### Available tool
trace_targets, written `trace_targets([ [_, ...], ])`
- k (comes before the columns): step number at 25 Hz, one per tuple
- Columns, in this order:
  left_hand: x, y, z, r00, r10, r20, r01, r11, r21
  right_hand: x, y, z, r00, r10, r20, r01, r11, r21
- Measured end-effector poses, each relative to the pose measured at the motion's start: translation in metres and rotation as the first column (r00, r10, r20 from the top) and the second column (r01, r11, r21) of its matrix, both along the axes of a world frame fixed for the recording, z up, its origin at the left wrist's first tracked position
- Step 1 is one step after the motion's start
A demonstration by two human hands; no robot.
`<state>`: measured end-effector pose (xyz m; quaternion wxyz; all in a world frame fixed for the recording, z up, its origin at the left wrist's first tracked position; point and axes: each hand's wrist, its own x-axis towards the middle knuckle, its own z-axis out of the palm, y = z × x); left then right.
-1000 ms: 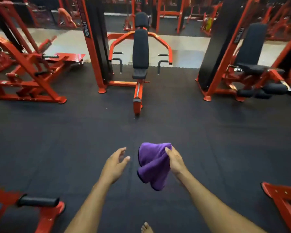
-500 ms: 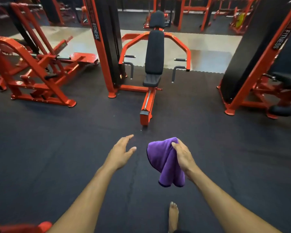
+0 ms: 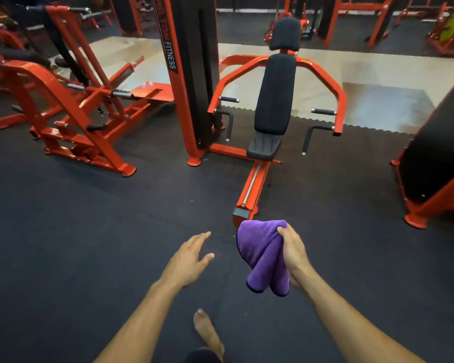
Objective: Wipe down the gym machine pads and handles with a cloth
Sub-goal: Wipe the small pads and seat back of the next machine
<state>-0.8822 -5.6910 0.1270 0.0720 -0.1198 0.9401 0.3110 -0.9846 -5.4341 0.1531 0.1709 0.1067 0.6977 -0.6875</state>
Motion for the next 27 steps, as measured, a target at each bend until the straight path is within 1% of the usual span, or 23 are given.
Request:
trace_targets([
  [2,-0.050,-0.027,-0.015,1.000,0.010,-0.002,-0.011,1.000,-0.024,-0.046,-0.031,-0.007,1.000,0.019,0.025,-0.019,1.000,0.003],
  [4,-0.103,-0.058,-0.030,1.000,0.013,0.028,-0.013,1.000,-0.014,-0.095,-0.065,-0.008,0.998,0.026,0.056,-0.029,0.998,0.059],
  [6,-0.152,-0.089,-0.031,0.998,0.001,0.062,-0.003,0.999,0.032,-0.139,-0.093,0.004,0.997,0.019,0.079,-0.029,0.992,0.126],
  [8,-0.203,-0.121,-0.030,0.995,-0.036,0.089,0.031,0.998,0.056,-0.190,-0.118,0.015,0.997,0.066,0.037,-0.073,0.972,0.222],
  [10,-0.255,-0.153,-0.027,0.994,-0.005,0.113,-0.005,0.996,0.089,-0.232,-0.140,0.018,0.993,0.110,0.041,-0.117,0.951,0.285],
  [11,-0.278,-0.166,-0.026,0.992,0.001,0.126,-0.014,0.994,0.104,-0.252,-0.151,0.020,0.991,0.130,0.019,-0.129,0.939,0.319],
  [13,-0.325,-0.188,-0.026,0.991,-0.030,0.134,0.016,0.995,0.099,-0.292,-0.167,0.017,0.985,0.173,0.012,-0.163,0.902,0.400],
  [15,-0.376,-0.211,-0.030,0.987,-0.034,0.159,0.021,0.996,0.082,-0.335,-0.179,0.011,0.987,0.151,0.046,-0.157,0.917,0.368],
  [16,-0.401,-0.220,-0.030,0.983,-0.037,0.181,0.023,0.997,0.079,-0.357,-0.184,0.004,0.993,0.108,0.043,-0.116,0.933,0.342],
  [17,-0.424,-0.230,-0.034,0.980,-0.058,0.192,0.045,0.996,0.072,-0.382,-0.187,-0.006,0.997,0.068,0.035,-0.076,0.940,0.332],
  [19,-0.479,-0.256,-0.040,0.968,-0.111,0.224,0.107,0.994,0.032,-0.439,-0.198,-0.028,0.997,-0.024,0.075,0.002,0.958,0.287],
  [21,-0.529,-0.282,-0.037,0.951,-0.156,0.268,0.163,0.987,-0.003,-0.483,-0.212,-0.039,0.991,-0.085,0.106,0.052,0.958,0.281],
  [23,-0.582,-0.305,-0.036,0.944,-0.188,0.272,0.210,0.976,-0.056,-0.520,-0.223,-0.043,0.992,-0.080,0.095,0.051,0.960,0.276],
  [24,-0.607,-0.313,-0.037,0.946,-0.184,0.267,0.209,0.976,-0.068,-0.537,-0.226,-0.045,0.994,-0.063,0.089,0.036,0.960,0.276],
  [26,-0.654,-0.319,-0.040,0.942,-0.218,0.256,0.240,0.969,-0.057,-0.574,-0.231,-0.051,0.995,-0.063,0.075,0.037,0.954,0.298],
  [27,-0.673,-0.318,-0.042,0.927,-0.264,0.265,0.288,0.956,-0.056,-0.591,-0.233,-0.057,0.994,-0.073,0.082,0.044,0.950,0.309],
])
